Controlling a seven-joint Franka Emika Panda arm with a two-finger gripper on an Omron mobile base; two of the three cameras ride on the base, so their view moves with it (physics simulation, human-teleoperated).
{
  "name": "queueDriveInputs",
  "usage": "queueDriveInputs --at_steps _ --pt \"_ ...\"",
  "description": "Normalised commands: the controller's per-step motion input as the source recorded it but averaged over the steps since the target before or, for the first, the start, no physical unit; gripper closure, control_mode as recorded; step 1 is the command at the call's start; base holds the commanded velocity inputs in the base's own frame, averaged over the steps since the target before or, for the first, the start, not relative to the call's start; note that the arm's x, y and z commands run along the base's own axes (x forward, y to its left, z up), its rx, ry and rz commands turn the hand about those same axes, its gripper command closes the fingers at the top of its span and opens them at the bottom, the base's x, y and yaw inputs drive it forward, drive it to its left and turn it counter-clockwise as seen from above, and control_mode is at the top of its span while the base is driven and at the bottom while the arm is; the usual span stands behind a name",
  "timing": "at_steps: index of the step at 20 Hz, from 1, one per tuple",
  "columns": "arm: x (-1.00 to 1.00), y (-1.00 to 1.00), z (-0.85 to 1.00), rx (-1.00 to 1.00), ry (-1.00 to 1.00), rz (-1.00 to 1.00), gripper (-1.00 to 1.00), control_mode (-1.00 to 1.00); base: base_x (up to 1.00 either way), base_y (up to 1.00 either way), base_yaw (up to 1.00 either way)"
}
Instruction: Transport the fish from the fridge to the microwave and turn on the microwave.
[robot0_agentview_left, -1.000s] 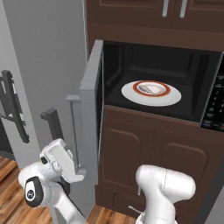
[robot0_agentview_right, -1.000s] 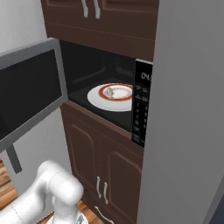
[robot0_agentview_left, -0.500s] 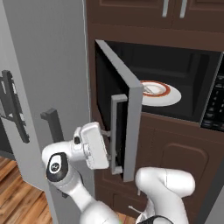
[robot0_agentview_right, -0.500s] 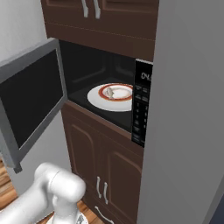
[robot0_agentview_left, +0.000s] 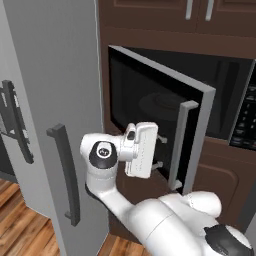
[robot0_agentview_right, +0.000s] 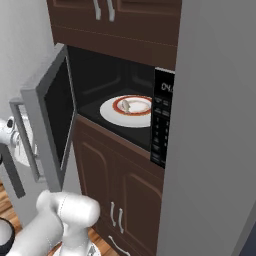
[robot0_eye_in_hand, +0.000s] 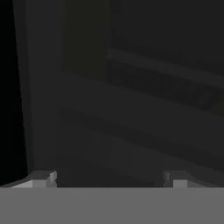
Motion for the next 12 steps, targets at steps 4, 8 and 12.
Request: queueDriveInputs --at_steps 4,8,12 --pt "0.18 -0.99 0.08 0.28 0.06 0.09 -1.0 -1.0 0.0 0.0 0.0" --pt "0.35 -0.98 0.0 0.23 0.0 0.1 -1.0 -1.0 0.0 0.0 0.0" --pt "0.49 -0.97 0.0 0.17 -0.02 0.15 -1.0 -1.0 0.0 0.0 0.0"
